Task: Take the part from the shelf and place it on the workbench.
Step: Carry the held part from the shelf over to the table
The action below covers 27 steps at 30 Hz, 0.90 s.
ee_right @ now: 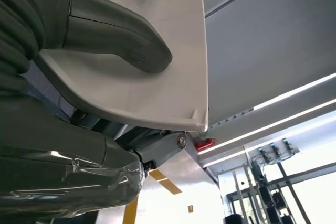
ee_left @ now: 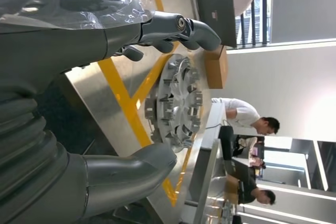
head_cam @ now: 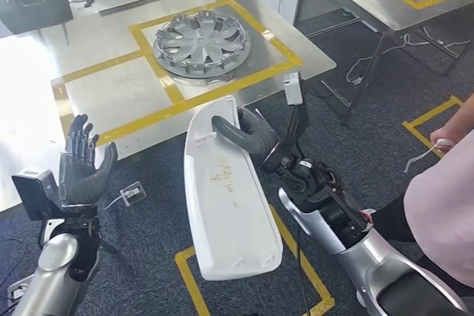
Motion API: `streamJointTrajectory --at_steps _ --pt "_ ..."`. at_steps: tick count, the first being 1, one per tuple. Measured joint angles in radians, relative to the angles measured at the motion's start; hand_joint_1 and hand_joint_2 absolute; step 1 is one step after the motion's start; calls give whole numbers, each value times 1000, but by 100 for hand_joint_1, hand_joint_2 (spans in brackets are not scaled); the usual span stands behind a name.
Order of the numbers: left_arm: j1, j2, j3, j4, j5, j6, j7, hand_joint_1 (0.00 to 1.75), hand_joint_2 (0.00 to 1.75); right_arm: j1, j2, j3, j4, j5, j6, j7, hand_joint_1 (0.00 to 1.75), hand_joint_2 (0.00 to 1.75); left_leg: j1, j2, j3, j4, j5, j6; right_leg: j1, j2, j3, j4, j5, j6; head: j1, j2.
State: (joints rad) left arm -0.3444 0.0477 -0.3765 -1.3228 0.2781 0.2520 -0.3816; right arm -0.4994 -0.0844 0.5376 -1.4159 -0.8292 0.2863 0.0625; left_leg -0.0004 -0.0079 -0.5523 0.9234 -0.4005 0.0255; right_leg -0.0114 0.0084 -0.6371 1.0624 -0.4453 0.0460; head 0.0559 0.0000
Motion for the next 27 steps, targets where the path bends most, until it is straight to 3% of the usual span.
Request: streamJointTrajectory --at_steps 2,6,8,10,12,13,15,17,20,22,24,26,27 --pt "-1 -1 0 1 0 -1 0 0 175 0 0 0 0 5 1 0 175 175 -2 -2 9 2 -14 -8 4 0 31 -111 71 -12 2 0" --pt "-4 -1 0 2 -1 -1 -1 0 175 -1 0 -1 -2 6 2 -1 175 175 -2 -1 -4 36 -22 -25 7 0 57 -141 74 -43 -1 0" --pt "-5 -1 0 2 -1 -1 -2 0 175 -3 0 0 -3 6 4 -2 175 175 1 0 -61 133 -35 -35 4 -1 74 -145 68 -52 -10 0" --pt "-2 -1 0 3 -2 -1 -2 0 175 -3 0 0 -3 6 4 -1 175 175 4 1 -152 265 -77 -44 4 -2 84 -146 56 -59 -20 0" --pt "2 0 0 4 -2 -2 -2 0 175 -1 0 1 -3 6 4 -1 175 175 6 1 -210 315 -100 -48 4 -1 99 -145 41 -60 -25 0" --pt "3 0 0 5 -2 -2 -2 0 175 -1 0 1 -3 6 4 -1 175 175 7 2 -210 284 -81 -47 4 -1 109 -145 33 -59 -28 0" --pt "3 0 0 5 -2 -3 -3 0 175 -1 0 1 -3 6 3 -1 175 175 7 5 -159 138 13 -39 5 -1 132 -145 14 -55 -33 0" --pt "2 1 0 5 -1 -3 -3 0 175 -2 0 1 -3 6 3 -1 175 175 1 11 -112 20 72 -29 8 -1 147 -145 -3 -45 -38 0" --pt "0 1 0 5 -1 -4 -3 0 175 -4 0 0 -3 6 3 -1 175 175 -1 10 -96 -6 72 -13 11 -2 157 -140 -14 -28 -38 0" --pt "-1 1 0 4 -1 -4 -3 0 175 -5 0 0 -3 6 2 -2 175 175 3 8 -77 -9 66 -2 10 -3 142 -95 -24 -19 -34 0" --pt "-3 0 0 5 -2 -4 -4 0 175 -5 -1 -1 -3 6 2 -2 175 175 5 6 -59 -10 55 6 8 -4 75 28 -58 -12 -24 0" --pt "-3 -1 0 5 -2 -5 -4 0 175 -2 -1 0 -3 5 2 -2 175 175 5 3 -46 -9 42 7 7 -4 -8 156 -113 -6 -15 0" --pt "-3 -1 0 5 -2 -6 -4 0 175 -1 -1 0 -3 5 2 -2 175 175 5 1 -39 -8 35 7 7 -4 -35 182 -129 -5 -12 0"
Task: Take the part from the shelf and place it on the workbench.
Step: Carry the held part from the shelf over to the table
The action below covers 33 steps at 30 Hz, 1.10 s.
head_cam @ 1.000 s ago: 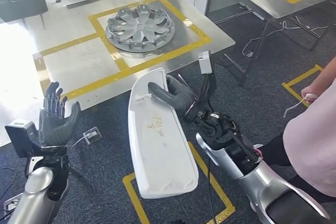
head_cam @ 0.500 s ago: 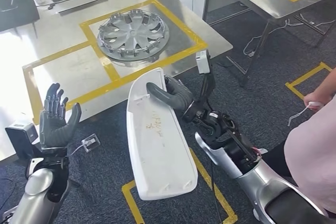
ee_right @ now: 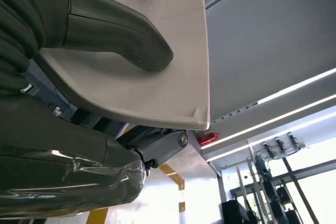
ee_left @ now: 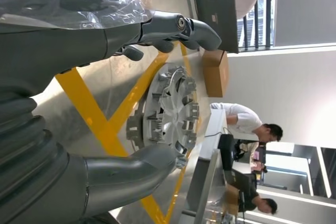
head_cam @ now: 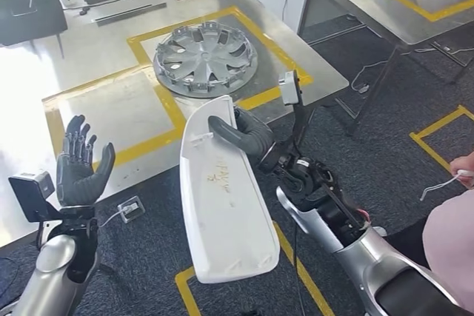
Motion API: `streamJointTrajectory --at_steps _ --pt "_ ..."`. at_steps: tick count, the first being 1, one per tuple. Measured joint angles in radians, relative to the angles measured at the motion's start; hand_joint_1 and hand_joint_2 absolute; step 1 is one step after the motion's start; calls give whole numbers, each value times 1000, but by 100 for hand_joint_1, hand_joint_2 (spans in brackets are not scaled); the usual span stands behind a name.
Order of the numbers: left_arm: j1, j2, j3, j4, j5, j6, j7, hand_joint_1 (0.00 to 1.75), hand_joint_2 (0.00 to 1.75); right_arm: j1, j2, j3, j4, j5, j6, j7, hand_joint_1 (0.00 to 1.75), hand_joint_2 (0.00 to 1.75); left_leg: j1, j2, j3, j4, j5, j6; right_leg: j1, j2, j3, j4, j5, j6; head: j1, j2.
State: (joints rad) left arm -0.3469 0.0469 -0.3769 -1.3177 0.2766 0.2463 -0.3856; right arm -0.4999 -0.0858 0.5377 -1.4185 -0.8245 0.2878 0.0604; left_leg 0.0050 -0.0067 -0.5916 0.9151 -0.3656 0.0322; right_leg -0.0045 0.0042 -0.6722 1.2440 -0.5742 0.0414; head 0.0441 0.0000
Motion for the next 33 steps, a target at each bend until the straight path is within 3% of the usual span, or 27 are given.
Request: streamJointTrajectory --at_steps 1,2,4,6,8,11,14,19,23,33 --pt "0 0 0 0 0 -1 -1 0 175 1 -1 0 0 0 0 0 175 175 0 -2 9 1 -7 -2 0 0 -8 -14 7 1 4 0" --pt "0 0 0 0 0 -1 -3 0 175 1 -1 0 0 -1 0 0 175 175 0 -3 21 2 -15 -4 0 0 1 -63 39 0 9 0" --pt "0 0 0 1 0 -2 -9 0 175 0 -2 0 1 -1 0 -1 175 175 -1 -6 43 5 -33 -9 2 2 43 -214 149 -8 17 0" --pt "-2 -1 0 2 -1 -2 -13 0 175 -1 -3 1 2 -1 0 -1 175 175 -3 -9 48 7 -45 -17 6 3 72 -310 207 -21 21 0" --pt "-1 -1 0 2 -1 -2 -16 0 175 -2 -4 1 2 -1 0 -1 175 175 -7 -10 41 15 -50 -19 6 3 81 -325 210 -27 19 0" --pt "-1 -1 0 3 -1 -3 -17 0 175 -2 -5 1 2 -1 0 -2 175 175 -8 -10 37 21 -50 -11 6 8 81 -323 213 -25 12 0" --pt "-3 -1 0 3 -2 -3 -18 0 175 -2 -5 2 2 -1 0 -2 175 175 -8 -8 43 11 -52 -11 7 10 81 -323 208 -31 2 0" --pt "-3 -1 0 3 -6 -3 -20 0 175 -2 -5 1 2 -1 0 -2 175 175 -7 -7 49 -1 -55 -16 9 10 81 -323 205 -37 -10 0" --pt "-3 -2 0 3 -9 -3 -23 0 175 -3 -5 1 2 -1 0 -2 175 175 -5 -7 49 -1 -54 -26 10 10 81 -322 206 -41 -12 0" --pt "-3 -1 0 4 -15 -3 -24 0 175 -3 -6 1 2 -1 0 -4 175 175 -7 -7 49 3 -55 -25 5 9 84 -323 208 -39 -13 0"
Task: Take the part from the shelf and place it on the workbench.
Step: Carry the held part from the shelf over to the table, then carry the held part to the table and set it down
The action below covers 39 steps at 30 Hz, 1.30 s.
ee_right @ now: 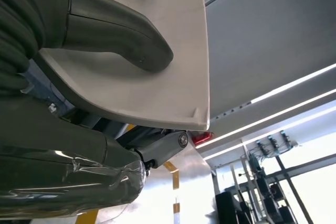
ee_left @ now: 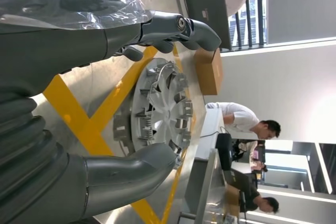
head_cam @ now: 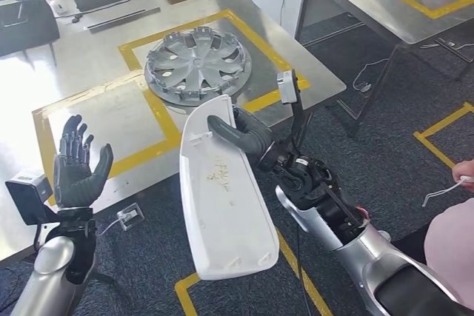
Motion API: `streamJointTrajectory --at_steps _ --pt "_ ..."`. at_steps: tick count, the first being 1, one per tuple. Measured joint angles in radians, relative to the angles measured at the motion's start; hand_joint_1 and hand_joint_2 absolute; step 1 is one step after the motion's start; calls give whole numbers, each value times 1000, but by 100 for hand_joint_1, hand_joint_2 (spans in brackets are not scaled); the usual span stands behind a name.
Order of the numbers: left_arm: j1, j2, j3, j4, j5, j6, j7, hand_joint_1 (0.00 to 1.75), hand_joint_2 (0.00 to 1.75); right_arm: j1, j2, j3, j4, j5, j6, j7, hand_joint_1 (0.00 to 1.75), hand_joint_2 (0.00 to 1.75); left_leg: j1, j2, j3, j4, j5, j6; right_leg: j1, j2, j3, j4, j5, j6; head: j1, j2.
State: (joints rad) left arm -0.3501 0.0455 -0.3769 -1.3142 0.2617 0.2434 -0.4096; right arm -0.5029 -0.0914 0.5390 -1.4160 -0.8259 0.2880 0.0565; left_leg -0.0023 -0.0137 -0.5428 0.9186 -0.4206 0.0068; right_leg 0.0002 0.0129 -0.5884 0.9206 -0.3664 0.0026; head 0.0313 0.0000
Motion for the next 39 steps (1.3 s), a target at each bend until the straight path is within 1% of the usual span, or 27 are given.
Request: streamJointTrajectory --at_steps 4,6,7,8,10,11,12,13,15,16,17,18,20,22,23,25,26,27,28,29,30,31,32,33,36,38,39 --pt "-1 0 0 0 0 0 0 0 175 -1 0 0 0 0 0 0 175 175 -6 0 -2 7 -4 14 -3 -1 3 -3 1 11 -3 0" --pt "-2 -1 0 0 -1 0 -1 0 175 -2 0 0 -1 1 1 -1 175 175 2 2 9 -8 2 19 -1 -2 -1 4 -7 17 -3 0" --pt "-3 -1 0 0 -1 0 -1 0 175 -3 0 -1 -1 1 2 -2 175 175 6 3 15 -16 6 21 -1 -3 -12 29 -23 20 -1 0" --pt "-4 -2 0 0 -1 0 -1 0 175 -4 0 -1 -2 2 2 -2 175 175 11 4 21 -23 8 23 -2 -3 -34 78 -49 24 3 0" --pt "-4 -3 0 1 -2 0 -2 0 175 -3 0 -1 -1 2 3 -3 175 175 12 3 25 -24 7 24 -8 -4 -100 224 -111 33 11 0" --pt "-2 -3 0 2 -2 -1 -2 0 175 -1 0 -1 0 2 4 -3 175 175 13 2 26 -23 5 23 -13 -5 -130 285 -129 38 14 0" --pt "0 -4 0 3 -2 -1 -2 0 175 1 0 -1 0 2 4 -3 175 175 15 -1 27 -21 3 20 -18 -5 -143 308 -127 44 15 0" --pt "1 -4 0 3 -2 -2 -2 0 175 3 0 -1 1 2 4 -3 175 175 18 -5 29 -18 -2 15 -23 -5 -136 289 -105 49 16 0" --pt "1 -5 0 4 -2 -2 -4 0 175 3 0 -1 1 2 5 -3 175 175 27 -13 35 -6 -16 0 -33 -1 -74 158 -34 63 21 0" --pt "-1 -5 0 4 -2 -1 -5 0 175 2 0 -1 2 2 5 -3 175 175 28 -16 33 4 -24 -7 -36 6 -39 93 -15 68 24 0" --pt "-2 -5 0 4 -2 -1 -6 0 175 2 0 0 2 2 5 -3 175 175 28 -20 28 12 -29 -15 -37 12 -17 53 -10 67 26 0" --pt "-2 -6 0 4 -3 0 -6 0 175 2 0 0 2 2 4 -2 175 175 28 -23 21 19 -31 -21 -35 17 -8 39 -18 62 25 0" --pt "0 -6 0 4 -4 3 -6 0 175 2 -1 0 2 2 3 -1 175 175 30 -27 12 23 -31 -32 -31 16 -8 41 -26 43 21 0" --pt "0 -6 0 4 -5 5 -5 0 175 1 -1 0 1 2 3 0 175 175 32 -14 0 54 -49 -41 -31 9 -3 41 -31 27 14 0" --pt "-1 -5 0 4 -6 5 -4 0 175 0 -1 0 0 2 3 0 175 175 31 -5 -24 101 -70 -44 -31 5 1 39 -33 20 6 0" --pt "-2 -6 0 4 -7 5 -4 0 175 0 -1 0 0 2 3 0 175 175 30 6 -109 249 -122 -45 -28 -4 5 38 -37 12 -7 0" --pt "0 -6 0 4 -8 5 -3 0 175 1 -1 1 0 2 3 0 175 175 29 6 -153 316 -138 -44 -25 -8 6 38 -39 9 -11 0" --pt "3 -6 0 4 -8 5 -3 0 175 1 -1 1 0 2 3 0 175 175 29 6 -182 350 -136 -41 -23 -11 8 39 -40 7 -12 0" --pt "4 -6 0 4 -8 5 -3 0 175 2 -1 1 0 2 3 0 175 175 28 6 -189 341 -114 -36 -20 -14 10 39 -42 5 -13 0" --pt "4 -6 0 5 -8 5 -3 0 175 1 -1 1 0 2 3 0 175 175 26 7 -174 293 -75 -29 -18 -17 13 38 -44 4 -13 0" --pt "3 -5 0 4 -8 5 -3 0 175 1 -1 1 0 2 3 0 175 175 22 12 -143 216 -31 -20 -16 -20 16 38 -45 4 -14 0" --pt "1 -5 0 4 -8 5 -3 0 175 1 -1 1 0 2 3 0 175 175 15 22 -110 141 1 -10 -12 -22 18 38 -48 5 -14 0" --pt "-1 -6 0 4 -8 5 -3 0 175 1 -1 1 0 2 3 0 175 175 9 30 -86 84 21 -4 -10 -24 19 38 -49 8 -14 0" --pt "-3 -6 0 4 -8 5 -3 0 175 0 -1 1 0 2 3 0 175 175 3 37 -73 51 28 1 -9 -27 19 38 -51 11 -13 0" --pt "-3 -6 0 4 -10 5 -3 0 175 0 -1 0 0 2 3 -2 175 175 1 30 -68 36 28 7 -9 -36 18 38 -57 25 -9 0" --pt "-4 -7 0 4 -10 5 -3 0 175 -1 -1 -1 0 2 4 -4 175 175 6 23 -62 29 32 17 -11 -30 -3 87 -92 34 -4 0" --pt "-4 -7 0 4 -10 5 -3 0 175 -2 -1 -1 1 2 4 -5 175 175 8 20 -60 27 32 20 -12 -24 -29 146 -123 37 1 0"
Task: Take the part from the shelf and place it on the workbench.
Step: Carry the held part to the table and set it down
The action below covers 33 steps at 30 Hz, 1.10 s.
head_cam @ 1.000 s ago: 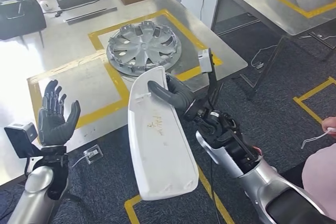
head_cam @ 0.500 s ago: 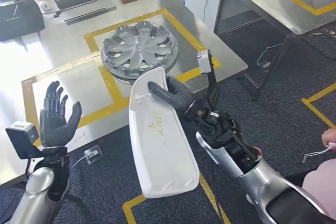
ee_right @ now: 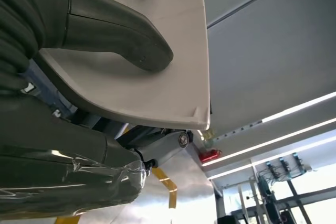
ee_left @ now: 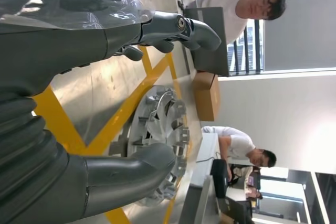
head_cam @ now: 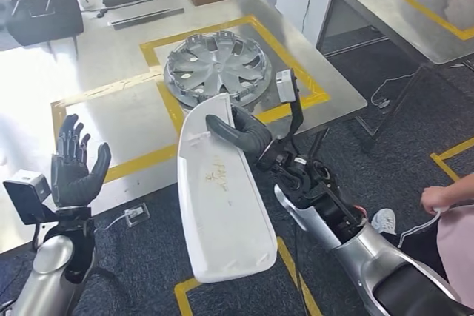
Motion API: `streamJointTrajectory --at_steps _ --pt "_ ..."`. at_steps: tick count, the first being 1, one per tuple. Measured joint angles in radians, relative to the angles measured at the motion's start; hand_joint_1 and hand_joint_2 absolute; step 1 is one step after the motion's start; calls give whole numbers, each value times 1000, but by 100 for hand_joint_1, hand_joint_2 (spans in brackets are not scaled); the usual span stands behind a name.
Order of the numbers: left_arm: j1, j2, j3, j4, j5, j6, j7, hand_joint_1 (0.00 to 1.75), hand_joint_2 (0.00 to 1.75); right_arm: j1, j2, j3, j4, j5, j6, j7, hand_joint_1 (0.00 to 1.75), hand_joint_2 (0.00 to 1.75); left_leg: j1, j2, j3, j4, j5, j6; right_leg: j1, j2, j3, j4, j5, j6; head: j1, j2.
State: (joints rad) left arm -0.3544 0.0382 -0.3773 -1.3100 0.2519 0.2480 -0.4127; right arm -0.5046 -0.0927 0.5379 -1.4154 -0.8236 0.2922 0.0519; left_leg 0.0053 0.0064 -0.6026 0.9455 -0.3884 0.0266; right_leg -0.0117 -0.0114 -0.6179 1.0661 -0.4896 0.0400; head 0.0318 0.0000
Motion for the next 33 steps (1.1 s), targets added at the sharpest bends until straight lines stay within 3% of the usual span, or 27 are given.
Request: streamJointTrajectory --at_steps 2,3,4,5,7,9,12,14,17,18,19,20,22,24,28,30,32,33 --pt "2 -1 0 1 0 0 0 0 175 1 0 0 2 0 1 -1 175 175 -1 -8 1 0 -1 4 1 6 -66 143 -60 5 10 0" --pt "3 -2 0 2 0 -1 0 0 175 3 0 1 4 0 2 -1 175 175 -1 -13 1 1 -2 5 1 7 -88 186 -69 6 13 0" --pt "3 -2 0 2 0 -2 0 0 175 4 0 1 6 1 3 -1 175 175 -1 -18 2 2 -3 5 1 7 -92 191 -58 6 15 0" --pt "4 -3 0 3 0 -3 -1 0 175 4 0 0 7 2 5 -2 175 175 -1 -23 3 3 -4 4 1 8 -78 155 -30 4 19 0" --pt "3 -3 0 4 0 -6 -2 0 175 1 0 0 8 4 8 -2 175 175 -1 -33 6 6 -9 0 1 19 -15 16 42 -4 27 0" --pt "0 -3 0 5 0 -7 -3 0 175 -2 0 0 10 5 10 -3 175 175 -3 -40 0 12 -10 -7 3 32 35 -86 72 -12 31 0" --pt "0 -3 0 7 0 -9 -5 0 175 -5 0 0 11 5 11 -4 175 175 -3 -46 -8 15 -9 -20 3 31 49 -110 71 -23 31 0" --pt "-3 -3 0 8 0 -9 -5 0 175 -7 0 -1 11 5 12 -4 175 175 -4 -36 -25 53 -33 -30 -4 24 56 -118 74 -32 26 0" --pt "-6 -3 0 8 0 -9 -5 0 175 -9 0 0 12 5 14 -4 175 175 1 -20 -126 247 -116 -44 -6 13 59 -122 73 -40 3 0" --pt "-5 -3 0 8 0 -9 -5 0 175 -8 0 0 12 5 13 -4 175 175 3 -17 -157 301 -129 -46 -6 9 59 -121 72 -40 -1 0" --pt "-4 -2 0 8 0 -10 -5 0 175 -8 0 0 13 5 13 -3 175 175 6 -15 -169 317 -124 -48 -6 6 60 -121 72 -40 -4 0" --pt "-3 -2 0 9 0 -10 -5 0 175 -8 0 0 13 5 12 -3 175 175 8 -13 -160 291 -101 -48 -7 4 61 -121 70 -39 -6 0" --pt "-6 -2 0 9 0 -10 -5 0 175 -8 0 0 13 5 12 -2 175 175 10 -2 -90 145 -31 -46 -8 -1 65 -120 66 -33 -10 0" --pt "-11 -2 0 9 -1 -11 -5 0 175 -9 0 -1 13 5 11 -2 175 175 7 7 -33 32 6 -39 -3 -4 67 -119 61 -24 -12 0" --pt "-14 -3 0 9 0 -10 -6 0 175 -10 0 -2 13 5 6 4 175 175 3 -3 -21 13 4 -17 -4 -9 67 -112 46 -2 -3 0" --pt "-16 -3 0 8 0 -9 -6 0 175 -11 -1 -2 13 5 5 6 175 175 5 -7 -14 9 4 -5 -7 -2 37 -43 3 6 5 0" --pt "-16 -4 0 9 0 -9 -6 0 175 -11 -1 -2 13 5 5 7 175 175 3 -11 -12 9 1 2 -6 5 -30 101 -60 8 18 0" --pt "-15 -4 0 9 0 -9 -6 0 175 -10 -1 -2 13 5 4 8 175 175 1 -15 -12 9 1 3 -6 6 -62 163 -78 9 22 0"
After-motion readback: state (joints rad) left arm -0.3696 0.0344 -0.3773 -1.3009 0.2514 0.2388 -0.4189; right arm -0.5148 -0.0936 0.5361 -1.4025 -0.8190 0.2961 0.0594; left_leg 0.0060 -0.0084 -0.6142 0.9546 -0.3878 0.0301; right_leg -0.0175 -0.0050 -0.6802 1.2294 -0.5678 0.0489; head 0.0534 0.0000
